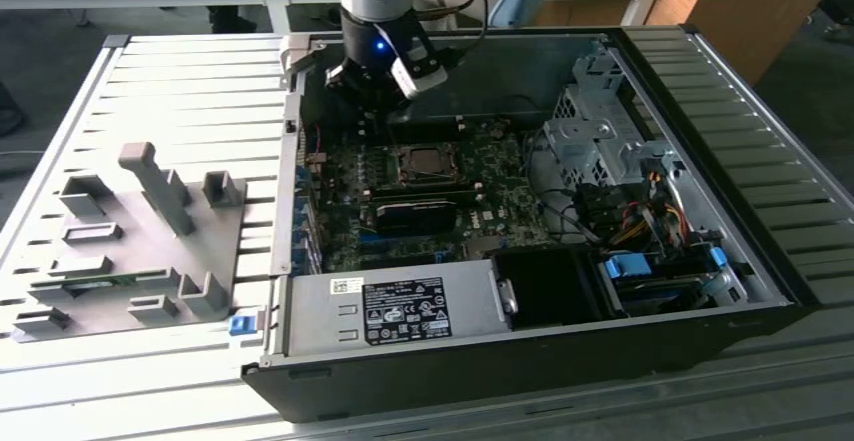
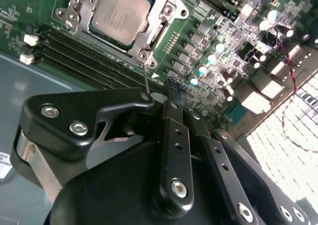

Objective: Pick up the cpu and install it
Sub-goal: 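Install the first cpu locking lever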

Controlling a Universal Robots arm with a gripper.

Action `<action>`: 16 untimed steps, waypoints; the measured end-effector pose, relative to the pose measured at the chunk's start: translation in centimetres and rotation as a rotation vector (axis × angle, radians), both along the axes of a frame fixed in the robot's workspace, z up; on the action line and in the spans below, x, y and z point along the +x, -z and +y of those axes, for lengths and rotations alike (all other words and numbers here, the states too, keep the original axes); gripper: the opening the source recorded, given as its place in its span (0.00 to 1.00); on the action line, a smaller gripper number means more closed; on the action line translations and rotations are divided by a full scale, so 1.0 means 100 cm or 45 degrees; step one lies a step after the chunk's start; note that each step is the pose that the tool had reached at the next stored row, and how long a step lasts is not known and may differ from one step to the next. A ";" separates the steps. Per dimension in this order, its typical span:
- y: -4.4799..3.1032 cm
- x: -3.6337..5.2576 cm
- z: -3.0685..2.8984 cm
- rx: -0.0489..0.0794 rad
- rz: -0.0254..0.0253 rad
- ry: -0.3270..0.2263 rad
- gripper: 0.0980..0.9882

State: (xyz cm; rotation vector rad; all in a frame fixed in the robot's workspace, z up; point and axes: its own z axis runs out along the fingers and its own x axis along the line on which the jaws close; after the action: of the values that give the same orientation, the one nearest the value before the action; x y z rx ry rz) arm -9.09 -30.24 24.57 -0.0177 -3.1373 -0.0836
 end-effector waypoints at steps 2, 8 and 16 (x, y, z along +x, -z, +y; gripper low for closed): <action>-0.0010 -0.0011 0.0006 0.000 -0.0006 0.000 0.01; -0.0034 -0.0038 0.0022 0.000 -0.0033 0.000 0.01; -0.0080 -0.0049 0.0062 0.000 -0.0051 0.000 0.01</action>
State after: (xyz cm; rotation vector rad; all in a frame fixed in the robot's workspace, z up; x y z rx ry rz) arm -9.58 -29.62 25.37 -0.0177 -3.1412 -0.0839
